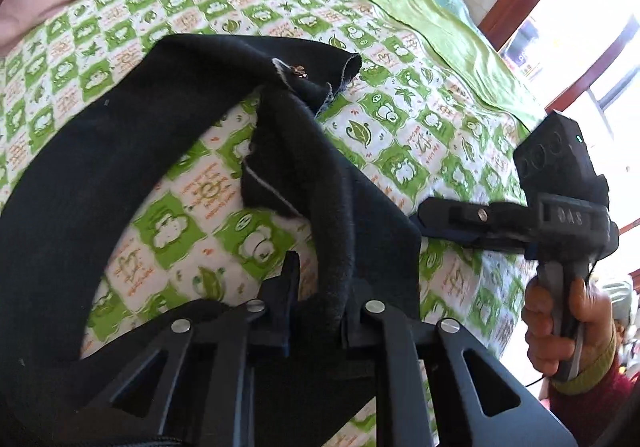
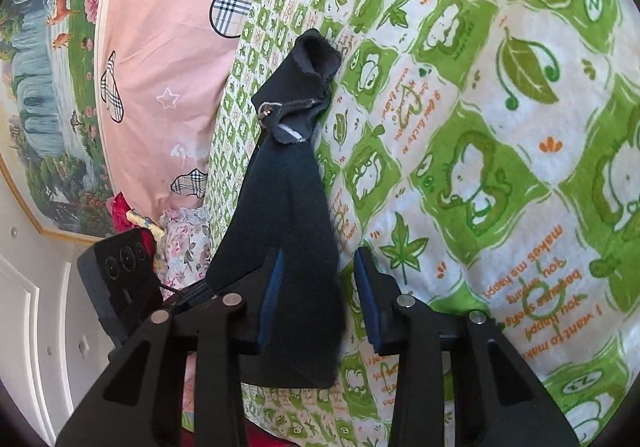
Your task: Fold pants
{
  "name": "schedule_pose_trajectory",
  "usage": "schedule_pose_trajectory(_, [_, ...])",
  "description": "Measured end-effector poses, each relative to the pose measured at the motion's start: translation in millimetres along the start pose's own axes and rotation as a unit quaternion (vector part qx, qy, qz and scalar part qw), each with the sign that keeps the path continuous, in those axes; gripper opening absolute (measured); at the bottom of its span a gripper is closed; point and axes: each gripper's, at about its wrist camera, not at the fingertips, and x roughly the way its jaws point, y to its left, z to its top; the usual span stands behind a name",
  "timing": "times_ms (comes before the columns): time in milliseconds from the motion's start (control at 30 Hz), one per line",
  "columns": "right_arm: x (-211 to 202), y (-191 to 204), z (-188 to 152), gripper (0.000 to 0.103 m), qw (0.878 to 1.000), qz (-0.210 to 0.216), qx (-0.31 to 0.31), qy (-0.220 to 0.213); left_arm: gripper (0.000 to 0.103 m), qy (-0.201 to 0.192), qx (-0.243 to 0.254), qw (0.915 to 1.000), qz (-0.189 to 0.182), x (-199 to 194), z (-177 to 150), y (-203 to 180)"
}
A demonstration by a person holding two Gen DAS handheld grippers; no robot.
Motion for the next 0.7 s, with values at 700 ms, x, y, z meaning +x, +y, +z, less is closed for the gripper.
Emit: schedule_pose_trajectory(700, [95, 45, 3, 0.008, 0.997, 0.035, -0.050, 0.054, 0.014, -0.006, -0.088, 0.9960, 0.014, -35, -58, 57])
